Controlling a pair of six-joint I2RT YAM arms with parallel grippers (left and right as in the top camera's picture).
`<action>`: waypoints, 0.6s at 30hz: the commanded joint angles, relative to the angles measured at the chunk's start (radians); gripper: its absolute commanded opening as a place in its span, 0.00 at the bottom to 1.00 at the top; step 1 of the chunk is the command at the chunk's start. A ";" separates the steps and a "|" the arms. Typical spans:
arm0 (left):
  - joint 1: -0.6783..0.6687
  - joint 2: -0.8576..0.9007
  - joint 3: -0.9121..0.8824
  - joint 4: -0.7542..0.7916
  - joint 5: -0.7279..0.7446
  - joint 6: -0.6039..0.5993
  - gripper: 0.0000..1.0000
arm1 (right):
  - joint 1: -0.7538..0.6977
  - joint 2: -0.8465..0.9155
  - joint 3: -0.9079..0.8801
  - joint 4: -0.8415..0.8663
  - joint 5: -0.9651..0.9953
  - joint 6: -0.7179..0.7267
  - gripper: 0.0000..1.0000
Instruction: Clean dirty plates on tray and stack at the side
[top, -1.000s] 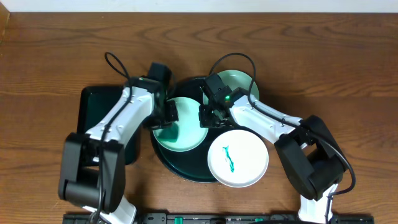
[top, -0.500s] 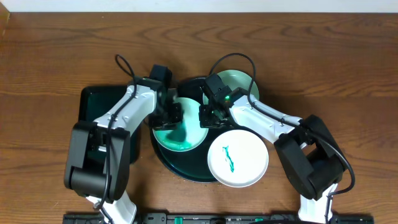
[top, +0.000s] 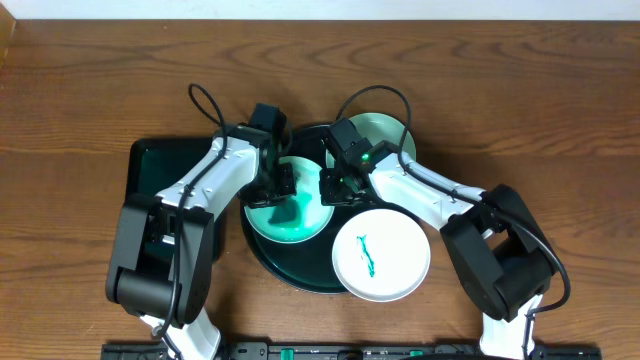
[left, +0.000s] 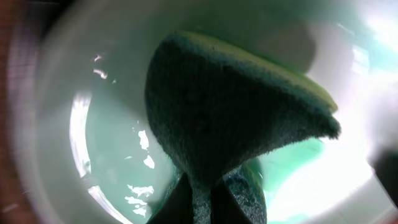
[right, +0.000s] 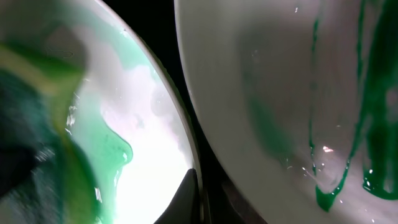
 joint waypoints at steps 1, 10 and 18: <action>0.032 0.027 -0.018 -0.035 -0.363 -0.136 0.07 | -0.002 0.018 0.019 -0.002 -0.023 -0.011 0.01; 0.033 0.009 0.050 -0.045 -0.054 0.078 0.07 | -0.002 0.018 0.019 -0.010 -0.042 -0.008 0.01; 0.110 -0.121 0.227 -0.138 0.205 0.232 0.07 | -0.002 0.018 0.019 -0.010 -0.095 -0.039 0.01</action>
